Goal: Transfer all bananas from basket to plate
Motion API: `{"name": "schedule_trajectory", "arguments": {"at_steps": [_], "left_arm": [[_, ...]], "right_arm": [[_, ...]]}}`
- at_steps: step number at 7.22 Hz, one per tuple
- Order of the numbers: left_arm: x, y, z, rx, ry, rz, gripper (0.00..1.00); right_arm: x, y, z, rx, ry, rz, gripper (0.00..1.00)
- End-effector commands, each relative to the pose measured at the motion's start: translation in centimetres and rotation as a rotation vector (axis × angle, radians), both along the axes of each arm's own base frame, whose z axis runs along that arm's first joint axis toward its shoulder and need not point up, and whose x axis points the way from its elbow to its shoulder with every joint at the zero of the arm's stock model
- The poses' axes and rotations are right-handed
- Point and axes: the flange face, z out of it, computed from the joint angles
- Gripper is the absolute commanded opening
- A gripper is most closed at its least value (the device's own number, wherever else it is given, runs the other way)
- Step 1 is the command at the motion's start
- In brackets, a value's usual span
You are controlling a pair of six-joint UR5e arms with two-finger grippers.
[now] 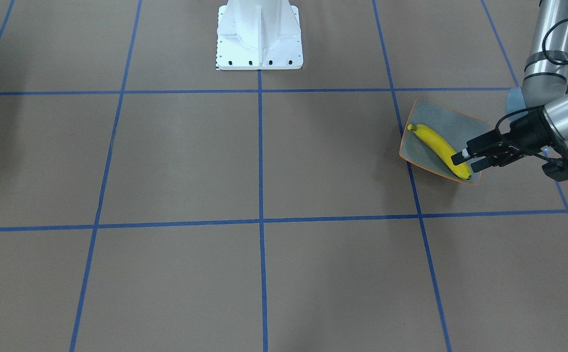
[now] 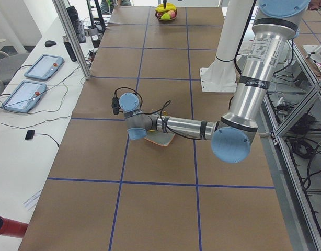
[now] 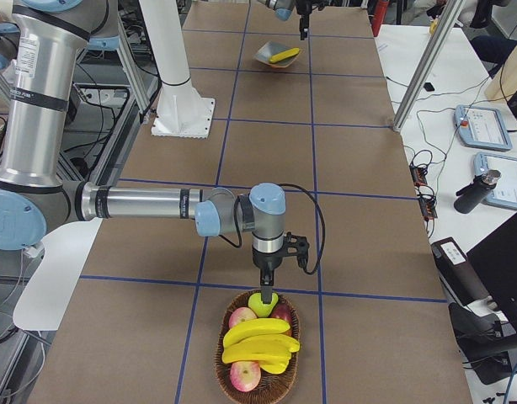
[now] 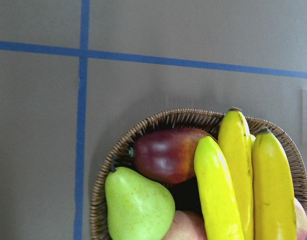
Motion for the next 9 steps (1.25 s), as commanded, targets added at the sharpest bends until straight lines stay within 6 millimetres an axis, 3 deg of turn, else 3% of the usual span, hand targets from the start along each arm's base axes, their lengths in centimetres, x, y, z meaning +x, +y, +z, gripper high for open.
{"name": "schedule_trajectory", "arguments": {"at_steps": [1, 3, 5, 6, 7, 9], "left_arm": [[0.0, 0.0, -0.2, 0.003, 0.002, -0.001, 1.00], [0.0, 0.0, -0.3, 0.005, 0.003, -0.001, 1.00], [-0.2, 0.4, -0.7, 0.014, 0.007, -0.001, 1.00], [-0.3, 0.4, -0.7, 0.013, 0.007, -0.001, 1.00], [-0.3, 0.4, -0.9, 0.017, 0.009, -0.001, 1.00], [-0.4, 0.6, -1.0, 0.018, 0.010, -0.001, 1.00]], "right_arm": [[0.4, 0.8, 4.6, -0.004, 0.029, -0.017, 0.97], [0.6, 1.2, 6.9, -0.032, 0.042, -0.042, 0.92], [0.6, 1.2, 7.0, -0.034, 0.042, -0.042, 0.85], [0.6, 1.1, 6.9, -0.031, 0.042, -0.042, 0.76], [0.6, 1.2, 7.2, -0.037, 0.043, -0.040, 0.59], [0.6, 1.2, 7.3, -0.040, 0.042, -0.040, 0.54]]}}
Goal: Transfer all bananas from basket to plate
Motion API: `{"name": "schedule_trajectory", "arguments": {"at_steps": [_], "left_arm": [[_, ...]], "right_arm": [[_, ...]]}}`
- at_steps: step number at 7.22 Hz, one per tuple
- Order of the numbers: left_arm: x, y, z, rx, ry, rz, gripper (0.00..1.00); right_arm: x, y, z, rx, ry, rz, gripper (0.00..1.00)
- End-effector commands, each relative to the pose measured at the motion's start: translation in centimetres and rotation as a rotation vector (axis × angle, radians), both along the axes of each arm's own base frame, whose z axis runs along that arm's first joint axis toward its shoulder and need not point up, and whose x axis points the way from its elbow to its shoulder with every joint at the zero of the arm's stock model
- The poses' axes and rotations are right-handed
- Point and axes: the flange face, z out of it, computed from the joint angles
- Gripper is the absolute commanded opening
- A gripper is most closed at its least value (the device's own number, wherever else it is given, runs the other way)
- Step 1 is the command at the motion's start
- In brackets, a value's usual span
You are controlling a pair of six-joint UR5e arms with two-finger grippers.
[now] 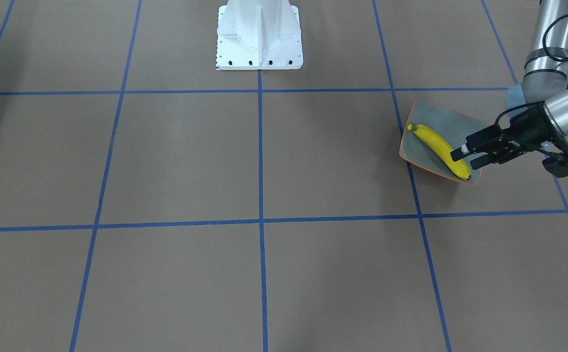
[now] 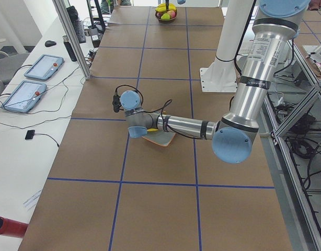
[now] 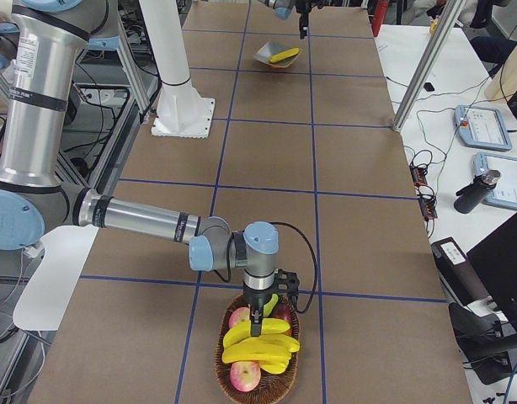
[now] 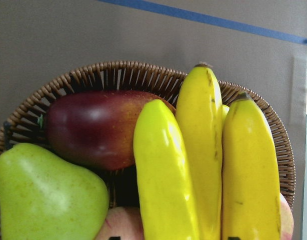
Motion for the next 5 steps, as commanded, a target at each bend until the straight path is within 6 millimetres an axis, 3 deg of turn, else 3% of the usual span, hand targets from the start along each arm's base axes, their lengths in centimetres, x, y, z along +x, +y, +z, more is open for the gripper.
{"name": "schedule_trajectory", "arguments": {"at_steps": [1, 2, 3, 5], "left_arm": [[-0.3, 0.2, -0.3, 0.005, 0.003, -0.001, 1.00], [-0.3, 0.3, -0.6, 0.011, 0.006, -0.001, 1.00], [-0.4, 0.3, -0.8, 0.017, 0.009, -0.003, 1.00], [-0.6, 0.6, -1.9, -0.015, 0.023, -0.011, 1.00]], "right_arm": [[0.0, -0.1, 0.0, -0.001, -0.003, 0.003, 0.40], [-0.1, -0.6, -0.4, 0.009, -0.004, 0.000, 0.13], [-0.3, -1.4, -0.9, 0.023, -0.010, -0.002, 0.00], [-0.3, -1.4, -2.2, 0.053, -0.020, -0.023, 0.00]]}}
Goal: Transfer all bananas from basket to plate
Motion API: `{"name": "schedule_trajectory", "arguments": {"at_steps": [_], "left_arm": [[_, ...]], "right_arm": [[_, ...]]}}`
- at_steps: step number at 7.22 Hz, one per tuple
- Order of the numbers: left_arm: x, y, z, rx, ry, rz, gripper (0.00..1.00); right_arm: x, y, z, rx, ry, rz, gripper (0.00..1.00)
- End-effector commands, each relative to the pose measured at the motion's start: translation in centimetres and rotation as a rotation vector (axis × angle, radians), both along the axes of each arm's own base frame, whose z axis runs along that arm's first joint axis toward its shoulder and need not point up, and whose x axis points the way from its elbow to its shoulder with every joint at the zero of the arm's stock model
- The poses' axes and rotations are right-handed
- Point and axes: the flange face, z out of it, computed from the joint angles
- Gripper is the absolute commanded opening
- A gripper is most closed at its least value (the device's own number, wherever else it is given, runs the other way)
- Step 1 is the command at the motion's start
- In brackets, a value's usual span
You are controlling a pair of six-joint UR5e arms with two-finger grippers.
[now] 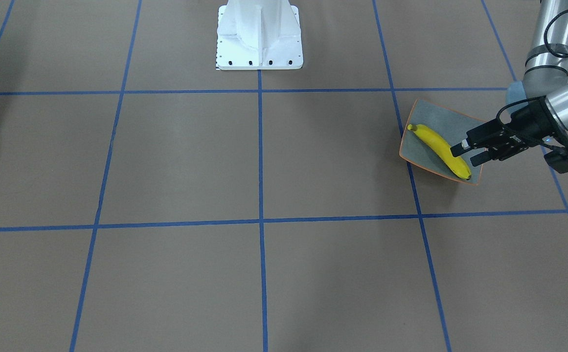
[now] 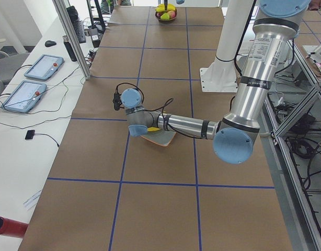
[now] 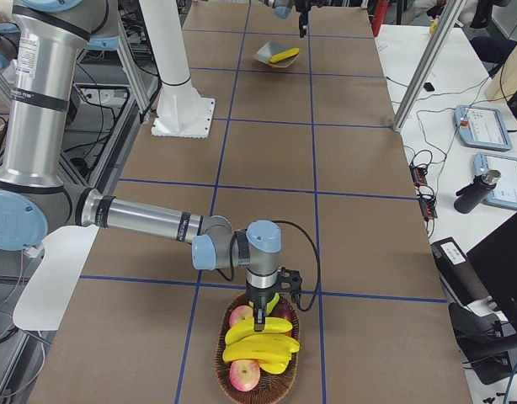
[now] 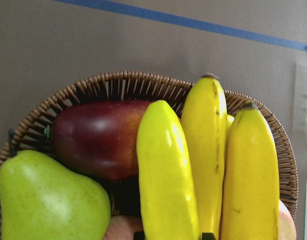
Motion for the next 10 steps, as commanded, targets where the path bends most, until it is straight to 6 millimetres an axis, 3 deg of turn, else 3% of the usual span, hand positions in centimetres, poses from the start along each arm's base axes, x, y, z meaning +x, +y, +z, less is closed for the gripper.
{"name": "schedule_trajectory", "arguments": {"at_steps": [1, 2, 3, 4, 6, 8, 10], "left_arm": [[-0.2, 0.2, -0.9, -0.019, 0.011, -0.007, 1.00], [-0.1, 0.2, -0.9, -0.019, 0.011, -0.005, 1.00], [-0.1, 0.2, -0.8, -0.022, 0.010, -0.007, 1.00], [-0.1, 0.2, -0.7, -0.023, 0.010, -0.007, 1.00], [0.0, 0.1, -0.5, -0.027, 0.008, -0.006, 1.00], [0.3, 0.0, -0.7, -0.027, 0.007, -0.007, 1.00], [0.9, -1.1, -1.9, -0.045, -0.001, -0.006, 1.00]], "right_arm": [[1.5, 0.2, -1.6, 0.057, -0.007, -0.058, 0.00], [2.6, 0.3, -2.0, 0.071, -0.008, -0.052, 0.00], [2.8, 0.3, -3.7, 0.065, -0.016, -0.047, 0.00], [2.9, -0.1, -7.5, 0.045, -0.014, -0.045, 0.00], [2.4, -1.7, -11.9, 0.037, -0.037, -0.031, 0.00], [0.5, -6.4, -16.9, 0.048, -0.164, -0.016, 0.00], [-5.1, -10.4, -23.1, 0.029, -0.267, 0.081, 0.00]]}}
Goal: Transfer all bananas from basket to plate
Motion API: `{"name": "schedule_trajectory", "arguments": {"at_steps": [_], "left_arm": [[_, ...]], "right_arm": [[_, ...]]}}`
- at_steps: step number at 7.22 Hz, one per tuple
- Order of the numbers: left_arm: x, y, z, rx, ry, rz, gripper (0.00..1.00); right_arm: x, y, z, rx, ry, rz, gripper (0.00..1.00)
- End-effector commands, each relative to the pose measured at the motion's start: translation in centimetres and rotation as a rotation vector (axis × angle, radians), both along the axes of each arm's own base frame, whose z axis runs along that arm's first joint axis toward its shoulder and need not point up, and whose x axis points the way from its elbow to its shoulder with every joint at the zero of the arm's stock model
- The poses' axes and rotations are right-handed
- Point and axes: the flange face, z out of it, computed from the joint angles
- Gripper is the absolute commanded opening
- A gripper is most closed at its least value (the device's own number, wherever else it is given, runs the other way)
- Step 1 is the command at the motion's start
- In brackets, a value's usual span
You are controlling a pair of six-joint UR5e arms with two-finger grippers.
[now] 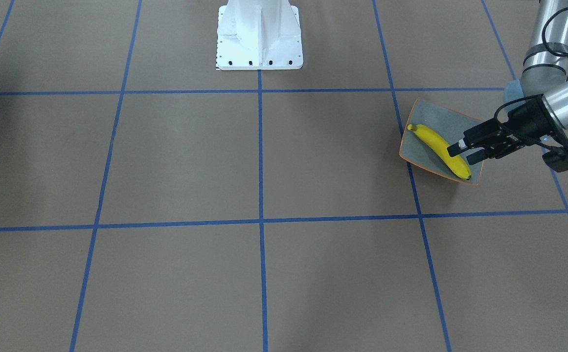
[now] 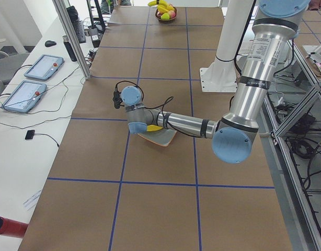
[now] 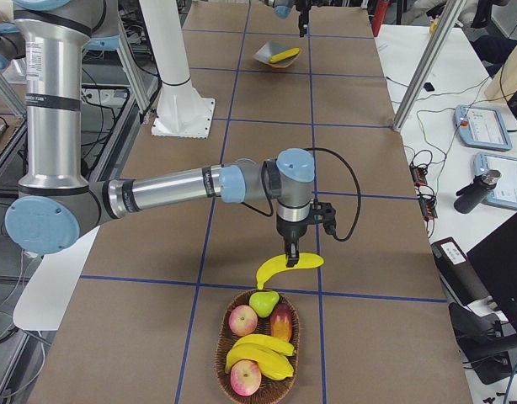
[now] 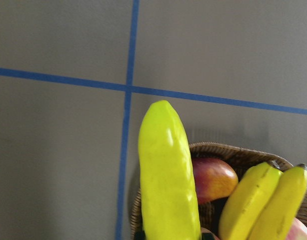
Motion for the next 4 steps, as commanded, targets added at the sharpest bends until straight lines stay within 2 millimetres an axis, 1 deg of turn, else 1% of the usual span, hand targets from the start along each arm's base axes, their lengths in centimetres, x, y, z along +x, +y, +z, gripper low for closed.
{"name": "schedule_trajectory", "arguments": {"at_steps": [1, 2, 3, 4], "left_arm": [[0.9, -1.8, -2.4, -0.024, -0.008, -0.001, 1.00], [1.6, -3.1, -4.6, -0.041, -0.010, -0.002, 1.00], [2.6, -4.7, -7.0, -0.038, -0.016, -0.038, 1.00], [5.8, -4.8, -9.3, -0.053, -0.012, -0.041, 1.00]], "right_arm": [[-7.3, -4.1, -8.1, -0.041, -0.142, 0.077, 0.00], [-10.4, -5.3, -12.2, -0.077, -0.216, 0.116, 0.00], [-13.6, -6.0, -16.1, -0.098, -0.267, 0.140, 0.00], [-17.4, -6.3, -19.7, -0.107, -0.303, 0.141, 0.00]]}}
